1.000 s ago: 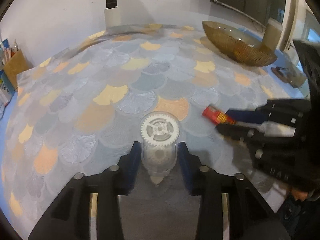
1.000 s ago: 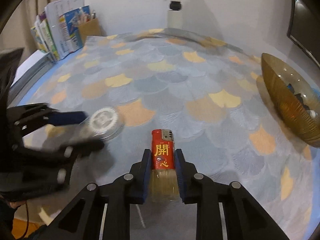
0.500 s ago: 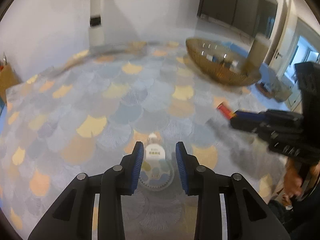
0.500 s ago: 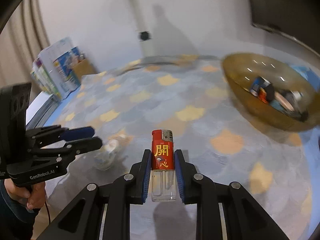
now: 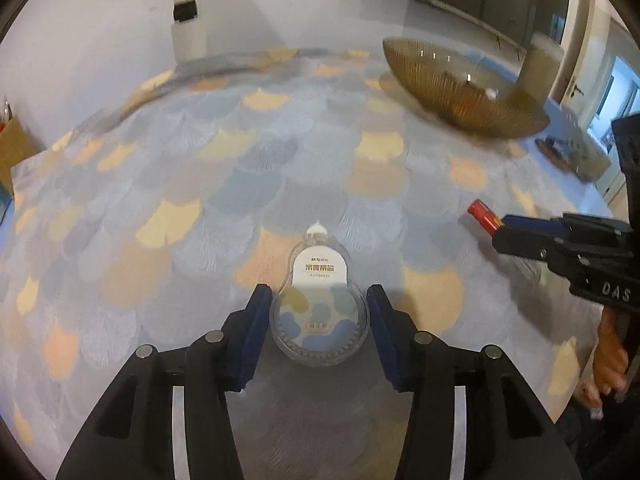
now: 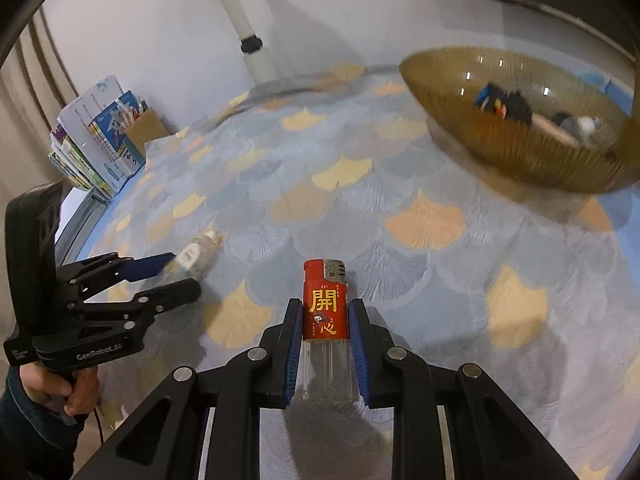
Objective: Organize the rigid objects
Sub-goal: 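Carry the lighter and white gears into the amber bowl and open both tools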
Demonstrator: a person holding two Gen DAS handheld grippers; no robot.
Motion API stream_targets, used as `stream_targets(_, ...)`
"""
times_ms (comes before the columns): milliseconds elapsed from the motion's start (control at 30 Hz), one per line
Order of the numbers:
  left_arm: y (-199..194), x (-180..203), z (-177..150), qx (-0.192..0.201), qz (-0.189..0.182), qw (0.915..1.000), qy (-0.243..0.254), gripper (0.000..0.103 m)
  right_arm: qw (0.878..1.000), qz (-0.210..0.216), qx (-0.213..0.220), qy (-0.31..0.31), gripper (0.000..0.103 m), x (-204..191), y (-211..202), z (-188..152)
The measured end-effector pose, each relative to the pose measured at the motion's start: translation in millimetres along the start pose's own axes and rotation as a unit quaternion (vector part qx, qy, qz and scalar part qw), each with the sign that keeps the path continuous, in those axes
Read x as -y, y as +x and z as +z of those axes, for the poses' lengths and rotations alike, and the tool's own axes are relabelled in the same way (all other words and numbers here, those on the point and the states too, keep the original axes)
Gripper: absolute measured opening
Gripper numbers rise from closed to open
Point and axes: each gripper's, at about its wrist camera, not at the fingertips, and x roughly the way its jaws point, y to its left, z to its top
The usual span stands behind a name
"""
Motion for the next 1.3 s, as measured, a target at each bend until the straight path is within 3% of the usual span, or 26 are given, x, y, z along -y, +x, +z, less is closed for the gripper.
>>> stream_targets(200,-35.5,27.7,66.7,0.097,-0.023,0.9945,0.033,0.046,0.996,-0.029,0.081,0.010,0.022,20.2,-55.2,36.7)
stream_targets(333,-44.5,55.4,130.7,0.148,-0.049,0.9863,0.054,0.046,0.982,-0.112,0.143,0.054,0.022,55.5,-92.5,70.4)
stream_targets(433,-31.5,78.1,166.7,0.157,-0.071,0.9824,0.073,0.046,0.972,-0.144,0.158,0.095,0.022,88.1,-102.8,89.2)
stream_targets(533,-1.9,98.9,192.7,0.145,-0.083,0.9816,0.092,0.046,0.964,-0.170,0.146,0.145,0.022,122.5,-100.2,108.4)
stream_targets(700,47.0,120.1,215.5,0.116,-0.098,0.9841,0.092,0.046,0.961,-0.170,0.123,0.178,0.022,155.8,-79.8,129.7)
stream_targets(733,53.7,122.2,219.3,0.120,-0.096,0.9841,0.090,0.051,0.961,-0.166,0.120,0.186,0.022,159.8,-75.4,132.6)
stream_targets(767,56.3,125.4,220.7,0.126,-0.094,0.9835,0.090,0.061,0.961,-0.158,0.120,0.192,0.025,164.4,-68.8,135.5)
stream_targets(800,57.4,126.1,219.4,0.127,-0.087,0.9838,0.092,0.081,0.963,-0.149,0.120,0.190,0.033,167.5,-64.1,136.9)
stream_targets(833,57.4,123.7,218.4,0.129,-0.071,0.9851,0.089,0.083,0.964,-0.143,0.110,0.194,0.038,171.1,-58.5,136.5)
stream_targets(933,47.9,111.3,209.3,0.129,-0.070,0.9858,0.082,0.083,0.962,-0.137,0.093,0.219,0.041,179.9,-52.1,127.6)
stream_targets(1033,27.8,91.3,197.1,0.130,-0.038,0.9892,0.056,0.083,0.963,-0.137,0.091,0.214,0.044,172.7,-57.4,114.7)
stream_targets(1067,19.9,86.7,192.1,0.135,-0.033,0.9891,0.049,0.083,0.963,-0.136,0.090,0.216,0.049,167.8,-59.7,110.3)
stream_targets(1167,-9.5,75.0,169.6,0.153,-0.012,0.9874,0.040,0.083,0.963,-0.108,0.099,0.224,0.053,144.5,-65.4,96.0)
stream_targets(1300,-43.5,58.5,133.5,0.158,0.043,0.9856,0.043,0.083,0.976,-0.087,0.097,0.177,0.054,92.9,-67.1,89.3)
